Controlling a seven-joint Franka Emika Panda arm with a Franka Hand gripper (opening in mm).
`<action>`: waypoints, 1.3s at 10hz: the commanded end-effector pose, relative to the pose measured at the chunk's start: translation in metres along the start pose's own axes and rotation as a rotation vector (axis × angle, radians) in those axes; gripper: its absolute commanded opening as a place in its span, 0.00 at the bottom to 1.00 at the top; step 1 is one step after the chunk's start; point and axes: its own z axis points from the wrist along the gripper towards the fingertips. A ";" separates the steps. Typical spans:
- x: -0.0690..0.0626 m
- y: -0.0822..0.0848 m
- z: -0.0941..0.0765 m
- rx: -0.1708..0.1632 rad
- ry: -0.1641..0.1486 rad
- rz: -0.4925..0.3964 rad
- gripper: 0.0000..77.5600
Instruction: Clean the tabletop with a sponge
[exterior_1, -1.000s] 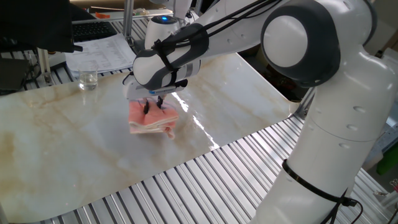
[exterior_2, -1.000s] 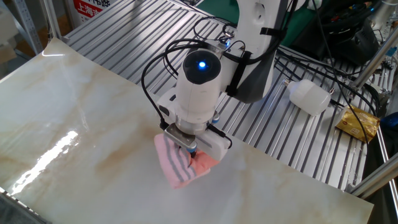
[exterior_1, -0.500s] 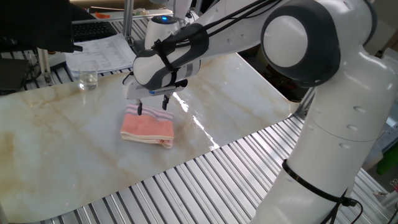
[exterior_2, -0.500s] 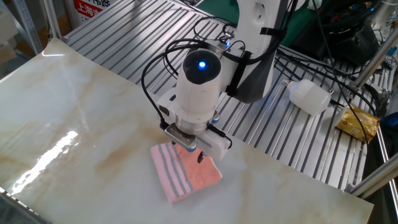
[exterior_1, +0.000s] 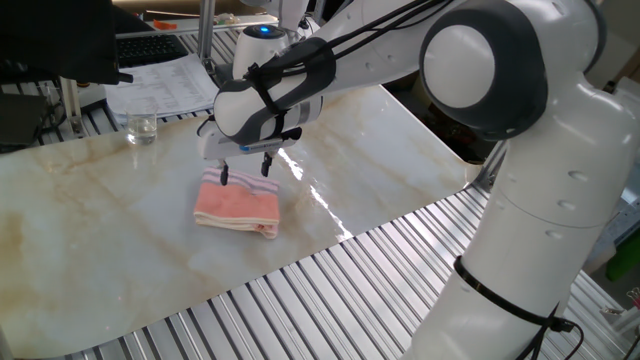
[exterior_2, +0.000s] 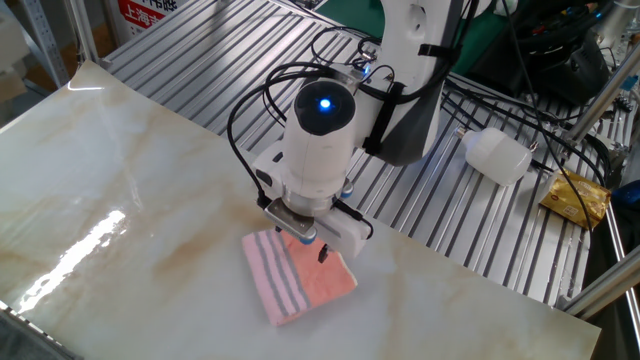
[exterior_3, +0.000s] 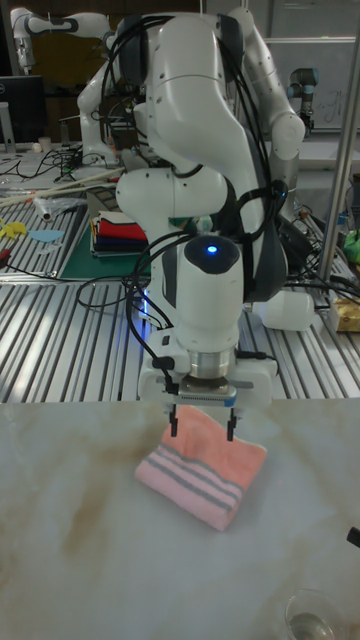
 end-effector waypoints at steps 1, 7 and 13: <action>0.012 0.015 -0.019 0.028 0.006 0.002 1.00; 0.034 -0.009 -0.054 0.030 0.034 -0.034 1.00; 0.033 -0.006 -0.052 0.034 0.027 -0.079 1.00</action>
